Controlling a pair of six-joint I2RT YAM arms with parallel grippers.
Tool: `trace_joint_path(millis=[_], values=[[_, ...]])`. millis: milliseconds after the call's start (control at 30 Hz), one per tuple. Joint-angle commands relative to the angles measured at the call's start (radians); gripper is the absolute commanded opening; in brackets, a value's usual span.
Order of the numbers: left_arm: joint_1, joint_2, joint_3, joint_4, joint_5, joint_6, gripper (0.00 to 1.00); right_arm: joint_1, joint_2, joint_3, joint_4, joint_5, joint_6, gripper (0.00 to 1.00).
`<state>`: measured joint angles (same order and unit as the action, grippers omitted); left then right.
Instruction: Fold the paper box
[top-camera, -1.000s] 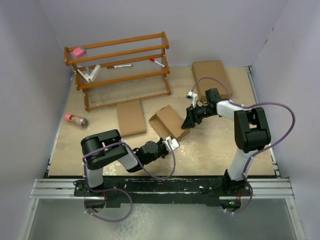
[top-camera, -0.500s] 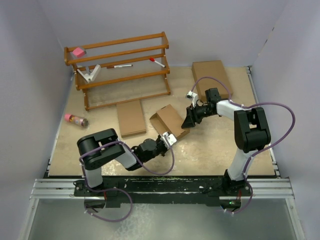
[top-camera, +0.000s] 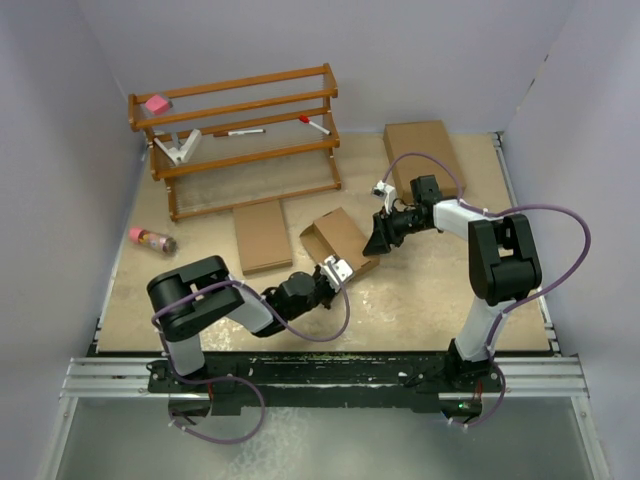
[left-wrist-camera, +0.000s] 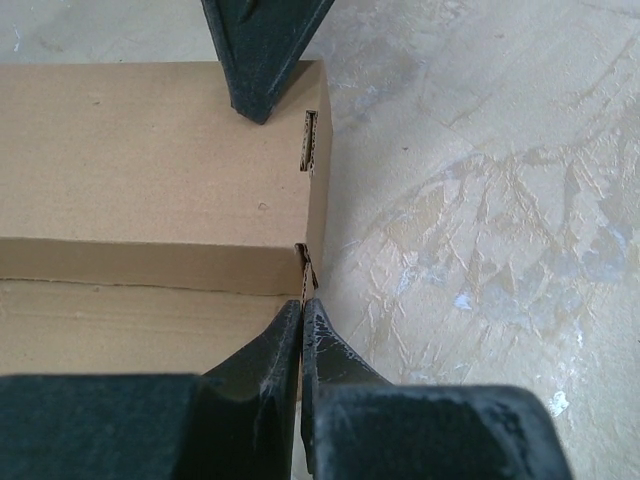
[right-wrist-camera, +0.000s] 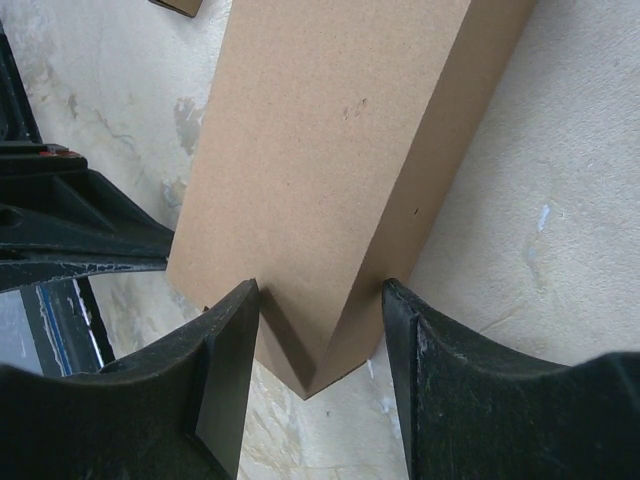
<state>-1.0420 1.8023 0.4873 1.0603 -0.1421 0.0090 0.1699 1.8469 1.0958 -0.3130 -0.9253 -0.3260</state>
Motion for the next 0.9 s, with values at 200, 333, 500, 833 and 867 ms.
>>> trace_joint_path(millis=[200, 333, 500, 833, 867], values=[[0.015, -0.066, 0.062, -0.048, -0.001, -0.056, 0.05, 0.0, 0.015, 0.038, -0.033, 0.002, -0.022, 0.53], [0.019, -0.073, 0.079, -0.085, -0.003, -0.066, 0.04, 0.0, 0.018, 0.039, -0.036, 0.003, -0.024, 0.53], [0.023, -0.077, 0.081, -0.094, -0.007, -0.077, 0.04, 0.0, 0.02, 0.041, -0.038, 0.012, -0.021, 0.5], [0.028, -0.079, 0.086, -0.108, -0.018, -0.096, 0.04, 0.0, 0.025, 0.042, -0.035, 0.037, -0.015, 0.47], [0.028, -0.08, 0.086, -0.109, -0.016, -0.096, 0.04, 0.0, 0.025, 0.044, -0.035, 0.039, -0.015, 0.46]])
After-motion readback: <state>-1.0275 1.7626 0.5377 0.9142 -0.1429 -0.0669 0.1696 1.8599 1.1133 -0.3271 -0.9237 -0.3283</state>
